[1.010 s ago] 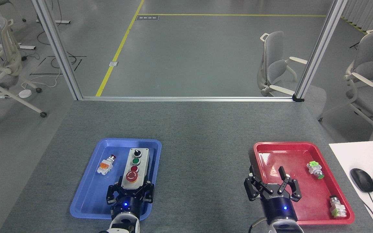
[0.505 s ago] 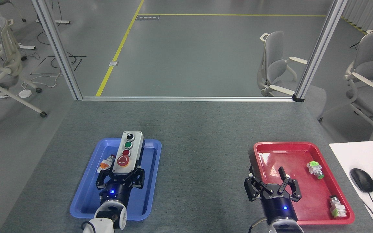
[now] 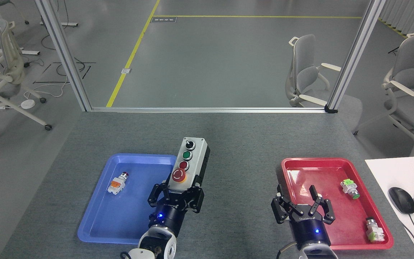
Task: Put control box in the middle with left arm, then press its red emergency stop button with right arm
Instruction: 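Lift the control box out of the blue tray and carry it toward the table middle, then release the control box between the trays and withdraw the left gripper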
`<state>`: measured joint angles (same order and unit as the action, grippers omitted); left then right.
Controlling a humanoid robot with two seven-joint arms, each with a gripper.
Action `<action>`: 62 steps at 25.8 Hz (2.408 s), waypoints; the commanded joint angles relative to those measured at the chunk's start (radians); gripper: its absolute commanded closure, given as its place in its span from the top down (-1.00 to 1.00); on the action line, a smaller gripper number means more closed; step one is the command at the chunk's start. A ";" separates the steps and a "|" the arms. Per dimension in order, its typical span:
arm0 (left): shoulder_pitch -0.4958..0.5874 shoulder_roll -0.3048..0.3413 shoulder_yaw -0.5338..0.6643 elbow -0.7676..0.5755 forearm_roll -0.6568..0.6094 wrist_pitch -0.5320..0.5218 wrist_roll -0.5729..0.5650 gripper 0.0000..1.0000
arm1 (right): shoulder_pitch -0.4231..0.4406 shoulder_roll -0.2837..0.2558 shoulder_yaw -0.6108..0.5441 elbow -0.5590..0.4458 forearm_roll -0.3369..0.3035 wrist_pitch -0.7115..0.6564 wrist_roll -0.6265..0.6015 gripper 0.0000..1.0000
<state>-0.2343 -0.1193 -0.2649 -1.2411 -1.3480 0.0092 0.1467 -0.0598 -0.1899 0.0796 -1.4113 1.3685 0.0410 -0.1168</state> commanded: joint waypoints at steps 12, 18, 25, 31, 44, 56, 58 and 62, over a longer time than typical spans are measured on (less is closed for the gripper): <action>-0.123 -0.020 -0.375 0.299 0.003 0.081 -0.012 -1.00 | 0.000 0.001 -0.001 0.000 0.000 -0.001 0.000 0.96; -0.128 -0.020 -0.459 0.310 0.001 0.098 -0.024 -1.00 | 0.000 0.006 0.002 0.000 0.000 -0.003 0.000 0.96; -0.129 -0.020 -0.465 0.313 0.003 0.100 -0.072 -0.09 | 0.000 0.000 0.002 0.000 0.000 0.000 -0.001 0.96; -0.129 -0.019 -0.462 0.304 0.003 0.101 -0.079 0.85 | 0.000 -0.002 0.002 0.000 0.000 0.000 -0.001 0.95; -0.022 0.182 -0.455 0.060 0.006 0.080 -0.068 0.98 | 0.000 0.004 0.014 -0.003 0.000 -0.029 0.000 0.05; 0.219 0.375 0.044 -0.244 0.032 -0.179 -0.065 0.98 | 0.000 0.032 0.080 0.002 0.011 -0.153 0.000 -1.00; 0.219 0.365 0.193 -0.245 0.047 -0.235 -0.065 0.98 | 0.000 0.046 0.105 0.008 0.015 -0.155 0.000 -1.00; 0.176 0.345 0.351 -0.238 0.161 -0.259 -0.065 0.98 | -0.028 0.072 0.155 0.026 0.035 -0.153 0.000 -1.00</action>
<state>-0.0341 0.2333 -0.0336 -1.4772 -1.2569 -0.2281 0.0817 -0.0684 -0.1361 0.1983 -1.3983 1.3900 -0.1123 -0.1166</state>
